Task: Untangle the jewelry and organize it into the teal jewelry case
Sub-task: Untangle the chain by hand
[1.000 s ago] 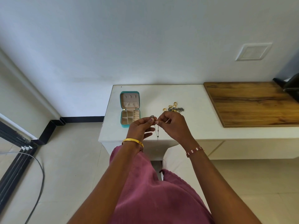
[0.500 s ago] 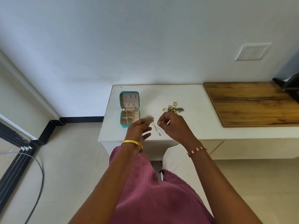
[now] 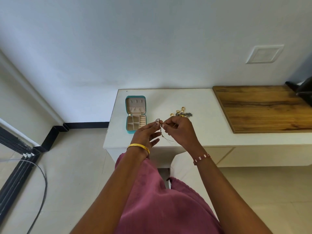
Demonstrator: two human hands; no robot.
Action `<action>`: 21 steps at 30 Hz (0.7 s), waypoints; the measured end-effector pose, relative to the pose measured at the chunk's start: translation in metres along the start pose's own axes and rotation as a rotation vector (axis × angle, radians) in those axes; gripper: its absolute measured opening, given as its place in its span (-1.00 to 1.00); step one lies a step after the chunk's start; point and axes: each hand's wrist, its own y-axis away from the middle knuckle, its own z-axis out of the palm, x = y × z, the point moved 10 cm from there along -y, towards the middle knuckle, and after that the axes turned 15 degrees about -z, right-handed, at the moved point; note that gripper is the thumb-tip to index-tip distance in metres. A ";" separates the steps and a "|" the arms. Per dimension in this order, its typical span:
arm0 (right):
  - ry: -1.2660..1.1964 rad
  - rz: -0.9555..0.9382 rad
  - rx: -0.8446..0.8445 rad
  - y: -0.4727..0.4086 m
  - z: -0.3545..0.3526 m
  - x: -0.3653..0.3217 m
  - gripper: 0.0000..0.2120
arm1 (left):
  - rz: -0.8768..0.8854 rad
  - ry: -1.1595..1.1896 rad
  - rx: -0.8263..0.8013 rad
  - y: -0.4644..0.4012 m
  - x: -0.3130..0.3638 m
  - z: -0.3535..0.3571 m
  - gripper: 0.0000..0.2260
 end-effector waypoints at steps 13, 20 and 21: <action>0.080 -0.015 0.100 0.004 -0.011 -0.005 -0.94 | -0.042 0.016 -0.035 0.005 -0.003 0.009 -0.92; 0.298 -0.076 0.126 0.008 -0.016 -0.014 -0.93 | 0.126 -0.077 0.098 0.011 0.009 0.003 -0.93; 0.296 -0.077 0.128 0.008 -0.018 -0.014 -0.94 | 0.143 -0.099 0.091 0.012 0.011 0.005 -0.93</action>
